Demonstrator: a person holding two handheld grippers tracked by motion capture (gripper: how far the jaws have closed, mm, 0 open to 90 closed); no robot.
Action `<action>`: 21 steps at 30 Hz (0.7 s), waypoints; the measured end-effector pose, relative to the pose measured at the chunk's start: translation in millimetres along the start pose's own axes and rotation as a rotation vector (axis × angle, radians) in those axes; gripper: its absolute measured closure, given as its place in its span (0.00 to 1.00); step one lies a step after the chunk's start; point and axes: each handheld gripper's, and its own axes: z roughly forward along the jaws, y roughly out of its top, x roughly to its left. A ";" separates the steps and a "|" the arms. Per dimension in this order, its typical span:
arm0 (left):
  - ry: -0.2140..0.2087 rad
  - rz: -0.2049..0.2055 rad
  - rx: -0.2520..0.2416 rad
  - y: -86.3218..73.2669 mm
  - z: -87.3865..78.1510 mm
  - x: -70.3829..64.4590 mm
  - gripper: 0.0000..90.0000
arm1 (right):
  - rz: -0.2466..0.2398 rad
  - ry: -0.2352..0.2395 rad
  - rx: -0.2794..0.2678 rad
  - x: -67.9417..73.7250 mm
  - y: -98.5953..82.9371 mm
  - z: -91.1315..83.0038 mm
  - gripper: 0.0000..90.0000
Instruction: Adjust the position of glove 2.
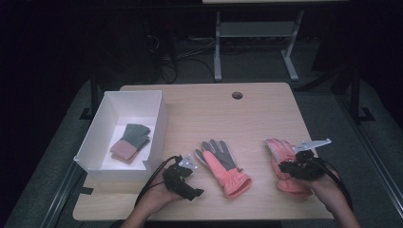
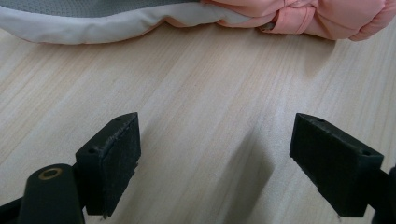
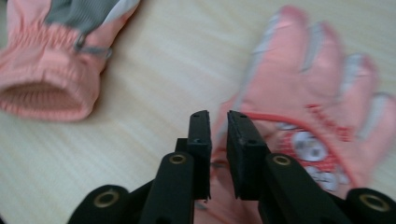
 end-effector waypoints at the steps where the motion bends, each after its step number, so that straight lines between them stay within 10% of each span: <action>1: 0.001 -0.009 -0.007 -0.2 0.5 -0.4 0.18 | 0.013 -0.010 -0.011 -2.4 -0.5 -1.8 0.84; 13: 0.004 -0.010 0.002 -0.6 0.9 0.4 0.18 | 0.226 -0.105 0.023 -28.7 -14.0 11.9 0.62; 21: 0.003 0.002 0.013 0.9 3.1 -1.1 0.18 | 0.181 -0.120 0.057 -24.7 -11.1 25.9 0.83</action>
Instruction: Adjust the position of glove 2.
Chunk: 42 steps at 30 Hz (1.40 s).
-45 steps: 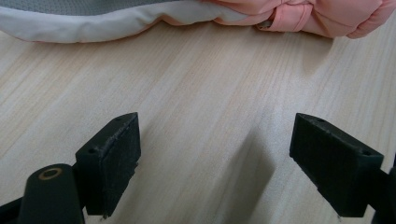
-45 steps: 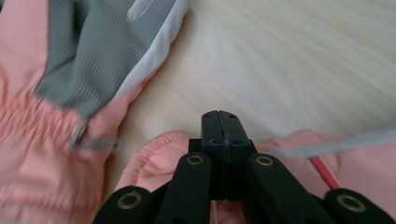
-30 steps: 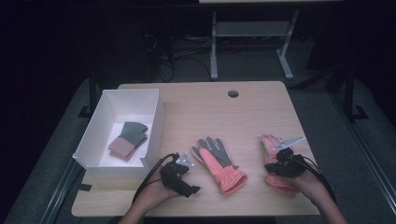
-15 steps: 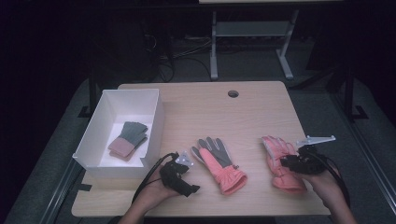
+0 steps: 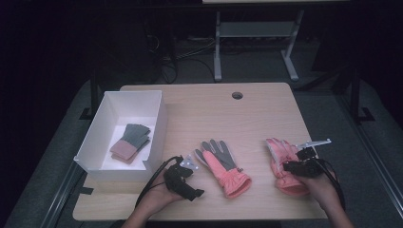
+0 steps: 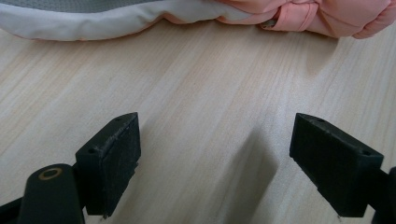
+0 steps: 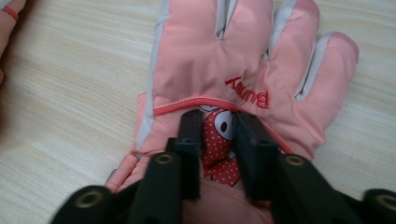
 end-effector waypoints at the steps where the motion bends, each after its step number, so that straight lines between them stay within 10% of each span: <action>1: -0.001 0.000 0.001 0.2 0.1 0.0 0.18 | 0.006 0.008 0.004 -0.3 0.5 -0.2 0.86; 19: 0.008 -0.029 -0.026 -2.4 -3.1 4.0 0.18 | -0.051 0.184 -0.120 -13.2 15.9 -23.7 0.98; 42: 0.006 -0.051 -0.041 -3.0 -4.8 5.0 0.18 | -0.256 0.374 -0.166 88.8 92.5 -36.9 0.98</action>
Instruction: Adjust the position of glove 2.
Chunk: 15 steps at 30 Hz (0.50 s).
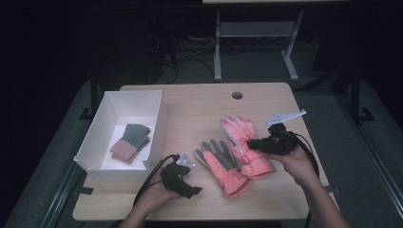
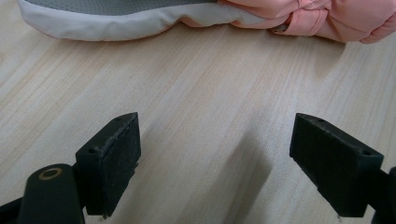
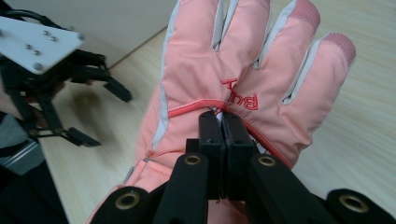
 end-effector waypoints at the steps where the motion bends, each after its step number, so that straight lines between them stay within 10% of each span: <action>1: -0.001 -0.001 0.000 -0.2 -0.3 0.1 0.18 | -0.007 0.006 0.003 1.9 1.6 2.9 0.98; 15: 0.003 0.001 -0.008 -0.5 -0.5 0.3 0.18 | -0.077 0.069 0.116 28.5 10.1 53.0 0.98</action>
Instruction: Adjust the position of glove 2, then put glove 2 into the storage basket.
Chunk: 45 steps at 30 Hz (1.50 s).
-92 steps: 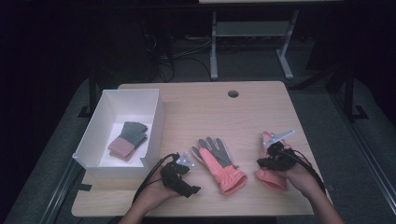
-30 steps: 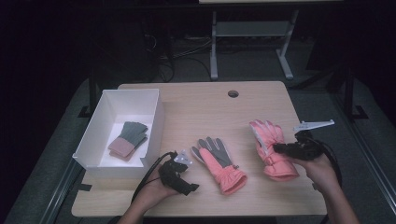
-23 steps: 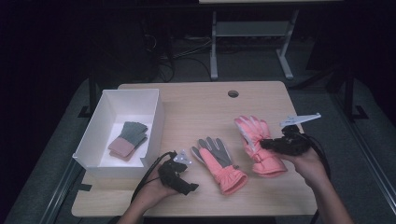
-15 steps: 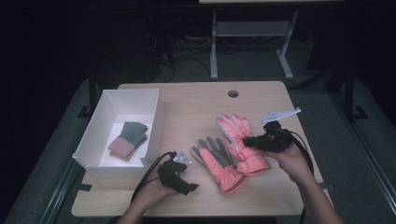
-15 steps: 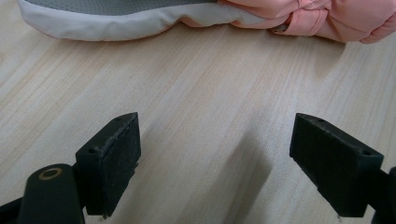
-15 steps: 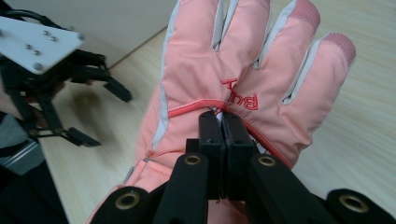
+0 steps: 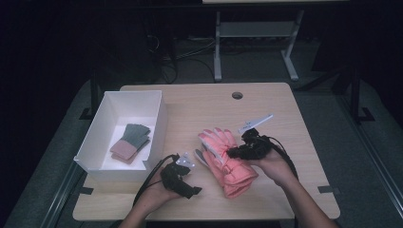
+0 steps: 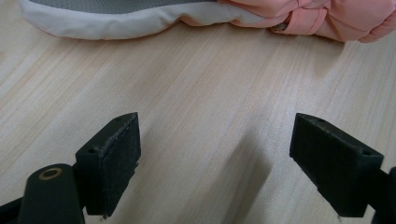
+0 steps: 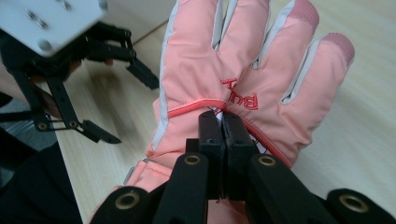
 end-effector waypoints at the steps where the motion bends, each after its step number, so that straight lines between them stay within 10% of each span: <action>1: 0.000 -0.001 -0.001 0.1 -0.1 0.1 0.18 | 0.002 0.001 0.016 0.0 -1.0 4.0 0.98; 13: -0.003 0.010 0.010 0.5 1.8 -1.3 0.18 | -0.034 -0.018 0.092 -5.0 -10.1 42.0 0.95; 19: -0.004 -0.005 -0.024 1.2 -3.0 -0.2 0.27 | -0.058 -0.020 -0.021 -5.0 -12.9 21.1 0.71; 29: -0.004 -0.057 -0.084 4.3 -16.5 5.4 1.00 | -0.075 -0.090 -0.138 -20.2 -27.7 -21.6 1.00; 37: 0.010 -0.100 -0.090 15.1 -5.4 9.3 1.00 | -0.030 -0.167 -0.061 -39.8 -68.4 -21.2 1.00; 45: 0.000 -0.099 -0.082 30.0 8.8 10.9 0.96 | -0.039 -0.135 0.019 -36.8 -83.9 -1.6 1.00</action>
